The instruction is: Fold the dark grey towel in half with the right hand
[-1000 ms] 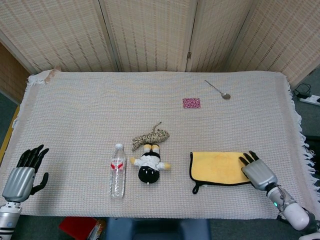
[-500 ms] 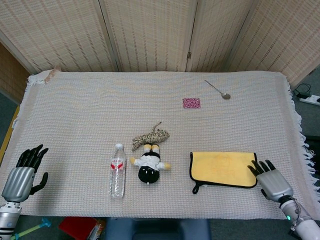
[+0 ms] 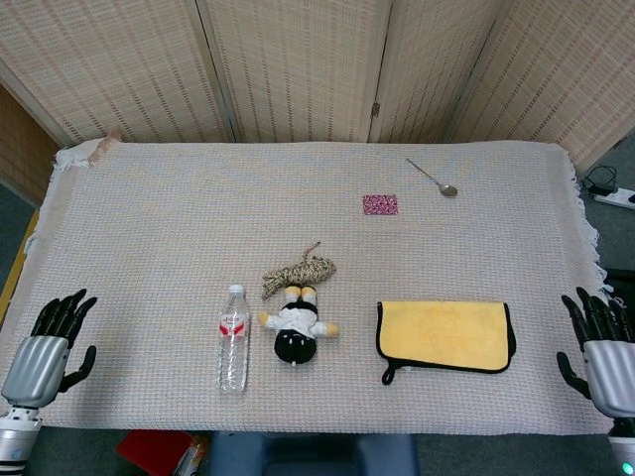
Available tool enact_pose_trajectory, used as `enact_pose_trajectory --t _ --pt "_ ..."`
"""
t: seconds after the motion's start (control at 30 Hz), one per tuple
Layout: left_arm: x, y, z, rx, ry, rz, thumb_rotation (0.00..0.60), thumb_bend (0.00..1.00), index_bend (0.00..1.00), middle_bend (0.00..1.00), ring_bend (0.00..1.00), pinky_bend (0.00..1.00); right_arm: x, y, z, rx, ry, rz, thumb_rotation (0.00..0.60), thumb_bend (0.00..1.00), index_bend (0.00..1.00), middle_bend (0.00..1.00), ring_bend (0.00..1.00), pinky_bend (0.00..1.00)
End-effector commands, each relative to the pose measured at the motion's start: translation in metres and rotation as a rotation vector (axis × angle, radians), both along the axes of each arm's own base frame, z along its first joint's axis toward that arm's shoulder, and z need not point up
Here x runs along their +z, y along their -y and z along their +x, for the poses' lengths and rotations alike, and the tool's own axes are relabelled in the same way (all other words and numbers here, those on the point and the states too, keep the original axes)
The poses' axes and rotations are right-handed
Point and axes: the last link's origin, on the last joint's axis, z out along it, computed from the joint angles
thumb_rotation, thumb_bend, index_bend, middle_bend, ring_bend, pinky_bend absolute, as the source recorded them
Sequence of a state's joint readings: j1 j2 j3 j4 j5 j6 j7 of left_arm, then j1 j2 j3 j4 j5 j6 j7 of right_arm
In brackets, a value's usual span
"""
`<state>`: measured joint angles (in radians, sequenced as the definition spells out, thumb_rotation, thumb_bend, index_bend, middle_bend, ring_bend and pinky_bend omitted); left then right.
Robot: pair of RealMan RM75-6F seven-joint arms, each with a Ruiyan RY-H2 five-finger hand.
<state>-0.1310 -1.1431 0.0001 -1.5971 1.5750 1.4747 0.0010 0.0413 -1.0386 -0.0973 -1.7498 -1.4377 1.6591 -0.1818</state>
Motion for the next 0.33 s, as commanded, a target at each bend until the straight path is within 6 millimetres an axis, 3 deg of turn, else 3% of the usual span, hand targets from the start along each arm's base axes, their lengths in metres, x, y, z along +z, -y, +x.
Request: enact_pose_trajectory --t 0.03,0.33 --pt "-0.0003 0.0031 0.0029 -0.01 -0.001 -0.001 0.6 0.58 0.0 0.04 0.0 0.01 0.0029 -0.014 -0.0028 -0.015 0.031 -0.039 0.6 0.47 0.0 0.0 0.0 0.0" --pt "-0.0028 0.0117 0.0093 -0.026 -0.008 -0.014 0.6 0.58 0.0 0.04 0.0 0.01 0.0086 -0.0222 0.0011 0.015 0.053 -0.053 0.6 0.47 0.0 0.0 0.0 0.0"
